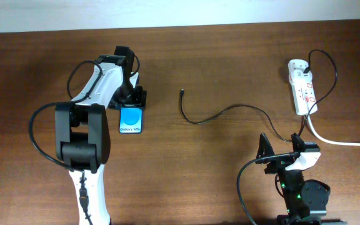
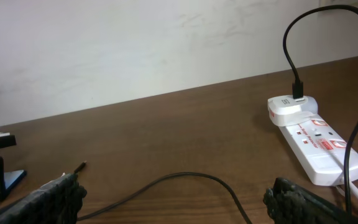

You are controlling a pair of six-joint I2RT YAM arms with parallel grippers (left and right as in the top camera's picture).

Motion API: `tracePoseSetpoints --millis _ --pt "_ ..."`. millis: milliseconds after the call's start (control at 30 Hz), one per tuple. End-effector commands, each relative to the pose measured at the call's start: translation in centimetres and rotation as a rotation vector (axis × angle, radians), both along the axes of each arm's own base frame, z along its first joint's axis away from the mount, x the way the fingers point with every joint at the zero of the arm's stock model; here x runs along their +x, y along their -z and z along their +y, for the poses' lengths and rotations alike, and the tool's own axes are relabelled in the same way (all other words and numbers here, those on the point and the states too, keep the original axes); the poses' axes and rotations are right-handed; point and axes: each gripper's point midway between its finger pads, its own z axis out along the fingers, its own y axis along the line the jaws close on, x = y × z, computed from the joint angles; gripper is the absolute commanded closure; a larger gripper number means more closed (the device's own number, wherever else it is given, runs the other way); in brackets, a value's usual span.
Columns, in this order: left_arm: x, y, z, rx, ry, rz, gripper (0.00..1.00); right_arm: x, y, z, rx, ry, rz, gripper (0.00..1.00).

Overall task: Plug charger to phone and switch on socket
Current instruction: 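Close the left gripper on the phone's top end and lift it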

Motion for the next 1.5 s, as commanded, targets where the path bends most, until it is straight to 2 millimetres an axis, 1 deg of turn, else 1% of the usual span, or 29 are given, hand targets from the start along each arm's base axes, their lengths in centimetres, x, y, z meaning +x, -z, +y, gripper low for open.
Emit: tracePoseSetpoints --millis 0,233,333,400,633,733,1067,1467 --pt "-0.1 0.5 -1.3 -0.062 0.02 0.01 0.27 0.0 0.2 0.1 0.008 -0.006 -0.001 0.02" --pt "-0.1 0.4 -1.3 -0.062 0.02 0.009 0.26 0.0 0.2 0.1 0.008 -0.006 -0.001 0.02" --pt "0.1 -0.2 -1.2 -0.059 0.02 0.008 0.26 0.0 0.2 0.1 0.008 -0.006 -0.001 0.02" --pt "0.5 -1.0 -1.2 -0.056 0.02 0.002 0.26 0.0 0.2 0.1 0.008 -0.006 -0.001 0.02" --pt "2.0 -4.9 -1.5 -0.062 0.022 -0.04 0.26 0.0 0.2 0.1 0.008 -0.006 -0.001 0.01" --pt "2.5 -6.0 -1.6 -0.064 0.022 -0.056 0.26 0.0 0.2 0.1 0.008 -0.006 -0.001 0.02" --pt "2.0 -6.1 -1.5 -0.062 0.021 -0.038 0.22 0.0 0.2 0.1 0.008 -0.006 -0.001 0.02" --pt "2.0 -6.1 -1.5 -0.062 0.021 -0.038 0.21 0.0 0.2 0.1 0.008 -0.006 -0.001 0.01"
